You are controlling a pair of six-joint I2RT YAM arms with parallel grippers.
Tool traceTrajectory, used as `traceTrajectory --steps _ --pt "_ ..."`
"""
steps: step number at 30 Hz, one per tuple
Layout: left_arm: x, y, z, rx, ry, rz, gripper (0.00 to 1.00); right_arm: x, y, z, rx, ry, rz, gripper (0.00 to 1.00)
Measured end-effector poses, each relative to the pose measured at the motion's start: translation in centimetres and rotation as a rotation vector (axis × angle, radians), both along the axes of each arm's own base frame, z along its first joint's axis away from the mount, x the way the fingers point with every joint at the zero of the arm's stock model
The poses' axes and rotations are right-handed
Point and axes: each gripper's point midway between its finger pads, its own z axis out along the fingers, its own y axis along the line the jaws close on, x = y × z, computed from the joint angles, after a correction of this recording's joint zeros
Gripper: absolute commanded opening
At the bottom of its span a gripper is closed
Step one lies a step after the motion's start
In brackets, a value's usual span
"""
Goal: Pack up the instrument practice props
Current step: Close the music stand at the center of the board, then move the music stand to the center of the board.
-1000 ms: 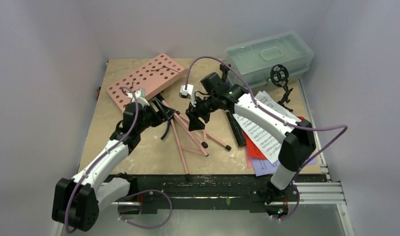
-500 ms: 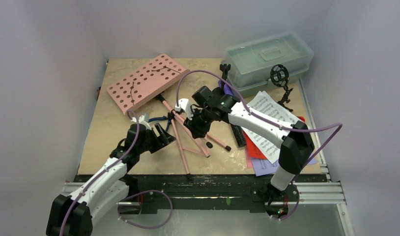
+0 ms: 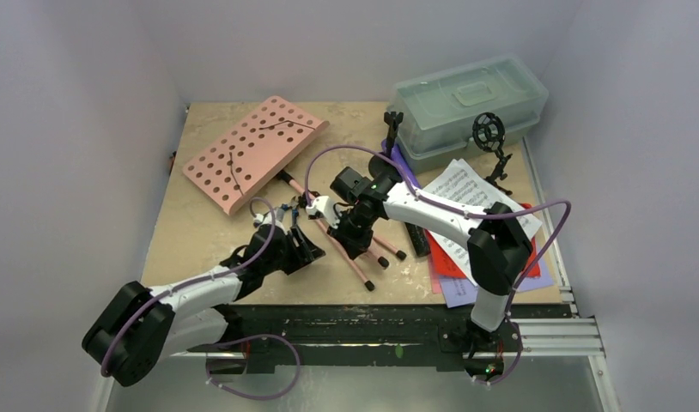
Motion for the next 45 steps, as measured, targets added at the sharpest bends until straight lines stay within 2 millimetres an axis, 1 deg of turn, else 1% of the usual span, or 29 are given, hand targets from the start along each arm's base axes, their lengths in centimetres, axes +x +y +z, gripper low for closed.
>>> traceTrajectory --steps 2,5,8,10,12,13,15,17,18,20,23,25,26,27,28,29,31,34,35,36,37,38,40,41,43,45 --pt "0.3 -0.5 0.0 -0.016 -0.006 0.002 0.56 0.1 0.2 0.0 0.010 -0.002 -0.007 0.00" --pt "0.7 -1.2 0.1 -0.038 -0.021 0.001 0.56 0.5 0.4 -0.6 0.020 -0.010 -0.023 0.00" --pt "0.8 -1.1 0.1 -0.039 -0.034 0.008 0.57 1.3 -0.2 -1.6 0.017 -0.002 -0.054 0.01" --pt "0.8 -0.8 0.5 -0.041 -0.052 0.018 0.59 2.0 -0.7 -2.1 0.026 0.017 -0.076 0.04" --pt "0.9 -0.4 1.3 -0.046 -0.084 0.035 0.60 2.5 -0.9 -2.4 0.047 0.042 -0.071 0.13" --pt "1.1 -0.3 1.9 -0.051 -0.104 0.043 0.61 2.5 -1.1 -2.4 0.058 0.055 -0.057 0.20" --pt "1.5 0.0 3.3 -0.064 -0.155 0.060 0.62 1.9 -1.6 -2.0 0.084 0.098 0.009 0.32" --pt "1.7 0.3 4.2 -0.065 -0.190 0.073 0.63 0.7 -1.6 -0.7 0.122 0.142 0.090 0.42" --pt "1.8 0.6 4.5 -0.056 -0.205 0.079 0.63 0.4 -1.4 0.0 0.141 0.146 0.116 0.51" --pt "1.9 0.9 4.9 -0.035 -0.217 0.083 0.65 0.3 -0.8 1.8 0.187 0.114 0.153 0.57" --pt "2.2 1.5 5.8 0.011 -0.239 0.088 0.71 1.6 -0.1 4.6 0.246 -0.017 0.137 0.58" --pt "2.4 2.0 6.8 0.048 -0.250 0.094 0.72 3.0 0.3 5.1 0.247 -0.087 0.099 0.62" --pt "2.6 2.2 7.4 0.064 -0.258 0.099 0.72 3.8 0.4 4.9 0.236 -0.110 0.075 0.66" --pt "2.7 2.4 8.1 0.082 -0.266 0.101 0.72 4.7 0.7 4.3 0.218 -0.125 0.047 0.70" --pt "2.8 2.6 8.7 0.097 -0.273 0.103 0.73 5.5 0.8 3.5 0.197 -0.135 0.025 0.72" --pt "3.0 2.8 9.4 0.114 -0.283 0.103 0.73 6.4 0.9 2.2 0.165 -0.145 -0.001 0.73" --pt "3.1 3.3 10.7 0.152 -0.299 0.105 0.73 7.7 0.9 -0.8 0.096 -0.144 -0.041 0.72" --pt "3.2 4.2 12.3 0.204 -0.321 0.108 0.74 8.7 0.4 -4.8 -0.004 -0.133 -0.084 0.66" --pt "3.2 4.5 12.9 0.220 -0.328 0.113 0.74 8.9 0.3 -5.7 -0.033 -0.134 -0.094 0.61" --pt "3.1 4.9 13.3 0.235 -0.338 0.115 0.74 9.1 0.4 -6.5 -0.045 -0.137 -0.101 0.51" --pt "3.1 5.1 13.6 0.246 -0.342 0.117 0.74 9.4 0.5 -6.9 -0.060 -0.149 -0.105 0.42" --pt "2.9 5.4 13.9 0.257 -0.348 0.120 0.74 9.6 0.6 -6.9 -0.070 -0.161 -0.120 0.30" --pt "2.7 5.9 14.3 0.273 -0.356 0.123 0.73 10.2 0.5 -6.9 -0.093 -0.189 -0.153 0.14" --pt "2.5 6.2 14.4 0.280 -0.357 0.123 0.73 10.6 0.3 -7.0 -0.117 -0.198 -0.219 0.11" --pt "2.1 6.7 14.5 0.292 -0.361 0.125 0.73 12.0 -0.2 -7.0 -0.144 -0.224 -0.299 0.08" --pt "1.7 7.1 14.5 0.307 -0.360 0.127 0.74 14.1 -0.5 -6.5 -0.136 -0.252 -0.288 0.07"
